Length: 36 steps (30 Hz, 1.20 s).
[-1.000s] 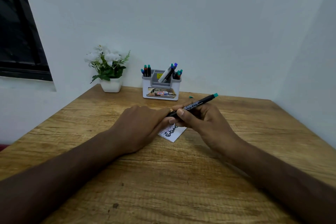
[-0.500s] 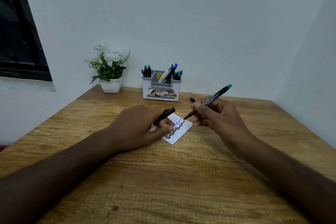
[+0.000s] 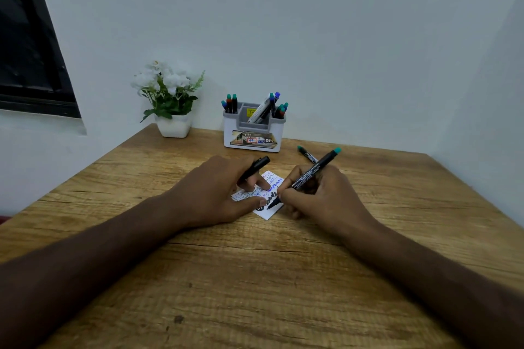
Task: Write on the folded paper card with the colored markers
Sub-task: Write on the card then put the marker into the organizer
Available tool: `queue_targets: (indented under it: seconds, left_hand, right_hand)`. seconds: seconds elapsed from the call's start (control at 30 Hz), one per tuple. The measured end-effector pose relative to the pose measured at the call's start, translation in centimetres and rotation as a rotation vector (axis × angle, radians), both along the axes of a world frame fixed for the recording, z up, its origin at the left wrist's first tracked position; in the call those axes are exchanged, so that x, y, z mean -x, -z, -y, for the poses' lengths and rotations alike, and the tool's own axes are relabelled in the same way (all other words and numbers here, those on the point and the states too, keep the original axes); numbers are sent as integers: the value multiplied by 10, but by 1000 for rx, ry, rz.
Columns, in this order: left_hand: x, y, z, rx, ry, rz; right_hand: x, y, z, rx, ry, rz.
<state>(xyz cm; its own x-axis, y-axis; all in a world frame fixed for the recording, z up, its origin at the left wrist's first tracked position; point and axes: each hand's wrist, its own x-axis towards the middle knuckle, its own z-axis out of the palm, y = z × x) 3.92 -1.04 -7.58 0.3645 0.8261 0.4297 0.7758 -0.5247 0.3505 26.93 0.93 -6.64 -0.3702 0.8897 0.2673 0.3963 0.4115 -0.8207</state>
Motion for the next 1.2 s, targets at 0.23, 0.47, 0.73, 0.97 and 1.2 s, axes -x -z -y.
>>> queue_targets:
  seconds: [0.23, 0.47, 0.73, 0.97, 1.2]
  left_hand:
    - [1, 2, -2, -26, -39, -38]
    - [1, 1, -1, -26, -46, -44]
    - [3, 3, -4, -25, -59, -52]
    - [1, 0, -1, -13, -38, -27]
    - [2, 2, -3, -18, -63, -60]
  right_hand:
    - [3, 2, 0, -11, -11, 95]
    - [3, 0, 0, -10, 22, 74]
    - [2, 2, -1, 11, -39, 88]
    - [0, 4, -5, 23, 29, 55]
    - [0, 6, -7, 41, 29, 45]
